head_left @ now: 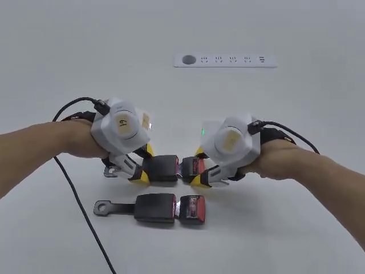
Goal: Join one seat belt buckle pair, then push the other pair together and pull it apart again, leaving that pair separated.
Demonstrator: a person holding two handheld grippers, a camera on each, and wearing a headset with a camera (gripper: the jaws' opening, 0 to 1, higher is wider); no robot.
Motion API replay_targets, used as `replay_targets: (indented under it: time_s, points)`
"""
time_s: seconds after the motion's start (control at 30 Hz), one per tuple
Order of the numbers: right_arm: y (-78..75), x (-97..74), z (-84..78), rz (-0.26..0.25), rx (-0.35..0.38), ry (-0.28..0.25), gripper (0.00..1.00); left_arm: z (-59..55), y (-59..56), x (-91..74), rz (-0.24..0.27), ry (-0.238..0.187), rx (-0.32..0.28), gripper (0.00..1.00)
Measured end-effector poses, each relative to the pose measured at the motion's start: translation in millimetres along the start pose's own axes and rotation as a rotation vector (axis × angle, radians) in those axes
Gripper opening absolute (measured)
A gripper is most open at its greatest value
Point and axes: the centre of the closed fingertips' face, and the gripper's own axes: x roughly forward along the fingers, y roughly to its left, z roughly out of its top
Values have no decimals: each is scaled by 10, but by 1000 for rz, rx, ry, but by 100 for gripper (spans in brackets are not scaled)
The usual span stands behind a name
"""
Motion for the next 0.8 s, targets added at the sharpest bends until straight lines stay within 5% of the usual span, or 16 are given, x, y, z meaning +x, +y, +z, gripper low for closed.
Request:
replay_targets:
  time_s: [0.8]
  points:
    - [-1,-59,-70,-5,-13,36,31,-17,-6,7,7,9,-7,31]
